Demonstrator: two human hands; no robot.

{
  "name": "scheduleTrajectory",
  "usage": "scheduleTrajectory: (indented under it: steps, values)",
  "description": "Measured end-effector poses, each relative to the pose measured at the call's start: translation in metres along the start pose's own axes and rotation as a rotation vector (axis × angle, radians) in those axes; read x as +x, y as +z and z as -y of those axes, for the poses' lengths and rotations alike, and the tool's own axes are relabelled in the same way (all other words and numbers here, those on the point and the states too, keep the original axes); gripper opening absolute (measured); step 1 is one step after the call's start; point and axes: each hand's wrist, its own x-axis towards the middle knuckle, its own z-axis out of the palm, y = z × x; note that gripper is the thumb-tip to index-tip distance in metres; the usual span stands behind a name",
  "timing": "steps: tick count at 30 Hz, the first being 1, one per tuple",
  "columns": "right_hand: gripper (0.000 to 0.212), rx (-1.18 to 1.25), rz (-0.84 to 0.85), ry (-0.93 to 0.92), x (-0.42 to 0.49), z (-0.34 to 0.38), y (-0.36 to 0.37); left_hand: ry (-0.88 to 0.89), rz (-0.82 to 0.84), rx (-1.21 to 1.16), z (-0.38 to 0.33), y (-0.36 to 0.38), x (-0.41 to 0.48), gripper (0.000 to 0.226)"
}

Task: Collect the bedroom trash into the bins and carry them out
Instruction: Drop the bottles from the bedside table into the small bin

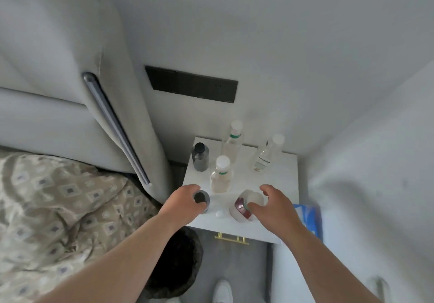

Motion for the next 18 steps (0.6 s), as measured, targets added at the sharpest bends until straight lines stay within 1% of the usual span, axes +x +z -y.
scheduleTrajectory:
  steps: [1,2,5,6,8,12,15,18]
  values:
    - [0.061,-0.011,-0.003,0.008,0.004,-0.001,0.004,0.029,-0.003,0.059,0.002,0.004,0.005,0.014]
    - [0.057,-0.021,-0.008,0.015,0.007,-0.002,0.008,0.051,-0.005,0.099,0.004,0.009,0.009,0.012]
    - [0.032,-0.078,-0.018,-0.014,0.013,-0.003,0.015,0.072,-0.011,0.161,0.010,0.019,0.018,0.027]
    - [0.029,-0.092,-0.027,-0.024,0.013,-0.003,0.016,0.075,-0.028,0.187,0.012,0.022,0.021,0.031]
    - [0.029,-0.075,-0.045,-0.034,0.012,-0.004,0.018,0.076,-0.047,0.229,0.016,0.027,0.027,0.036]
    - [0.034,-0.031,-0.111,-0.027,0.010,-0.009,0.021,0.060,-0.084,0.268,0.016,0.032,0.035,0.029]
    - [0.032,0.000,-0.133,-0.017,0.009,-0.014,0.021,0.069,-0.121,0.227,0.015,0.033,0.032,0.025]
    - [0.030,0.080,-0.160,-0.013,0.002,-0.016,0.016,0.060,-0.188,0.137,0.014,0.023,0.019,0.019]
